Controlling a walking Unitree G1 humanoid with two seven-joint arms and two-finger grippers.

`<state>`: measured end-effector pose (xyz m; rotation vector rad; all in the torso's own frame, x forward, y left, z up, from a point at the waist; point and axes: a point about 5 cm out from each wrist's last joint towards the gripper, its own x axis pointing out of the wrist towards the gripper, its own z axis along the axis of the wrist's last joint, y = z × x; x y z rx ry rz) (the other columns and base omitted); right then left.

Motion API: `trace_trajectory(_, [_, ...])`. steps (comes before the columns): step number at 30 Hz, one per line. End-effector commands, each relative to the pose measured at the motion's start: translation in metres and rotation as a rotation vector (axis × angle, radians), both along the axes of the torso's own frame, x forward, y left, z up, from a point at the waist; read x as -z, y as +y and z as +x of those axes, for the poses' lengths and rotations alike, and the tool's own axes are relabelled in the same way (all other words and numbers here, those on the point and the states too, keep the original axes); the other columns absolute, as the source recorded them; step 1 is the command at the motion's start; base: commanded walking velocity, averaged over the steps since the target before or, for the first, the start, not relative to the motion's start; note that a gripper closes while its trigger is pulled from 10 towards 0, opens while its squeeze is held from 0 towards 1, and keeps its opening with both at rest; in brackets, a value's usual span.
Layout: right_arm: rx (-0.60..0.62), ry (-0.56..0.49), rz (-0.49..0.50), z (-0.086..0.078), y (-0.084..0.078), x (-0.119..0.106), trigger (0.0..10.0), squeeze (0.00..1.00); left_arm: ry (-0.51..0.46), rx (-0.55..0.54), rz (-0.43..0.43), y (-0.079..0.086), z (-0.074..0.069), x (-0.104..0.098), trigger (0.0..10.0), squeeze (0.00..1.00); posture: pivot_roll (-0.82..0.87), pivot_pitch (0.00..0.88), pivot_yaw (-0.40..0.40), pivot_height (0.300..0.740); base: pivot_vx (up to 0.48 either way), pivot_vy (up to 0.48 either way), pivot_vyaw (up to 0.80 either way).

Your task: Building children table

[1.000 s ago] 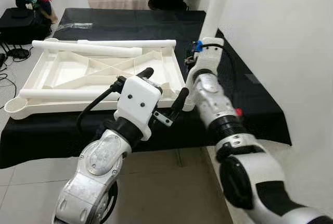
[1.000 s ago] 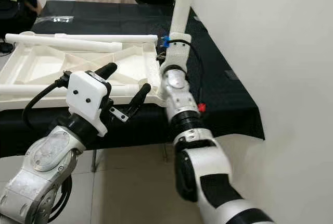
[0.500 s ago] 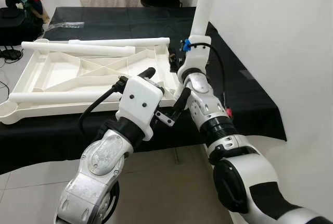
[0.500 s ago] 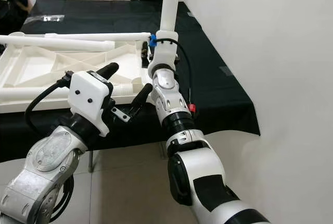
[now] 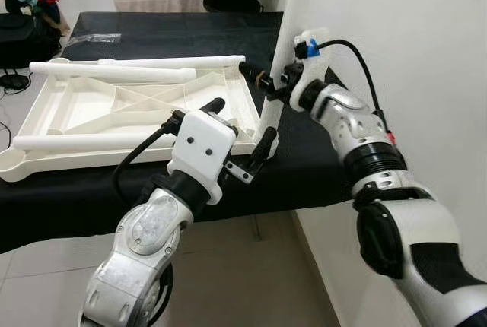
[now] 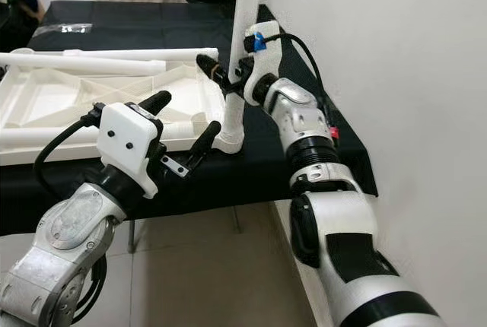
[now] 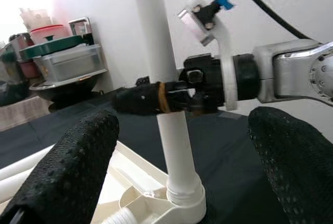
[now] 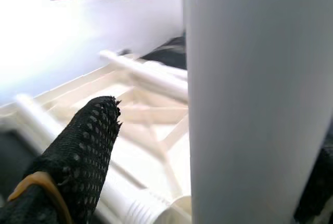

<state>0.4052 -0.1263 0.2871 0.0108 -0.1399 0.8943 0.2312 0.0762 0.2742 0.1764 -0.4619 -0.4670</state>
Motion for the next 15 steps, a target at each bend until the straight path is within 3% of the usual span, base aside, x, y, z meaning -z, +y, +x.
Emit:
trace_trajectory(1, [-0.086, 0.026, -0.009, -0.003, 0.008, 0.011, 10.0, 0.00, 0.003, 0.010, 0.009, -0.002, 0.001, 0.001, 10.0, 0.00, 0.07, 0.133, -0.101, 0.740, 0.000, 0.000, 0.00])
trace_trajectory(2, [-0.236, 0.058, 0.010, -0.009, 0.009, 0.015, 10.0, 0.00, 0.000, 0.010, 0.011, -0.002, 0.001, 0.000, 10.0, 0.00, 0.08, 0.135, -0.099, 0.740, 0.000, 0.000, 0.00])
trace_trajectory(4, [-0.292, 0.096, 0.035, -0.010, 0.012, 0.018, 10.0, 0.00, 0.000, 0.009, 0.012, -0.001, 0.001, 0.000, 10.0, 0.00, 0.09, 0.137, -0.098, 0.740, 0.000, 0.000, 0.00])
trace_trajectory(7, [-0.269, 0.114, 0.026, -0.008, 0.017, 0.021, 10.0, 0.00, 0.000, 0.013, 0.007, -0.002, 0.000, -0.001, 10.0, 0.00, 0.09, 0.138, -0.102, 0.740, 0.000, 0.000, 0.00])
trace_trajectory(10, [-0.253, 0.124, 0.044, -0.006, 0.020, 0.023, 9.3, 0.00, 0.005, 0.026, -0.002, -0.003, -0.001, -0.001, 10.0, 0.00, 0.09, 0.137, -0.103, 0.740, 0.000, 0.000, 0.00])
trace_trajectory(11, [-0.270, 0.135, 0.069, -0.007, 0.021, 0.023, 2.4, 0.00, 0.014, 0.033, -0.005, -0.004, -0.001, 0.000, 10.0, 0.00, 0.09, 0.139, -0.100, 0.740, 0.000, 0.000, 0.00])
trace_trajectory(12, [-0.270, 0.135, 0.069, -0.007, 0.021, 0.023, 2.4, 0.00, 0.014, 0.033, -0.005, -0.004, -0.001, 0.000, 10.0, 0.00, 0.09, 0.139, -0.100, 0.740, 0.000, 0.000, 0.00])
trace_trajectory(13, [-0.285, 0.146, 0.091, -0.007, 0.022, 0.024, 0.0, 0.00, 0.020, 0.038, -0.001, -0.005, -0.002, 0.001, 10.0, 0.00, 0.09, 0.138, -0.099, 0.740, 0.000, 0.000, 0.00])
trace_trajectory(15, [-0.270, 0.149, 0.103, -0.007, 0.023, 0.024, 0.0, 0.00, 0.022, 0.040, 0.001, -0.005, -0.002, 0.002, 10.0, 0.00, 0.09, 0.138, -0.100, 0.740, 0.000, 0.000, 0.00])
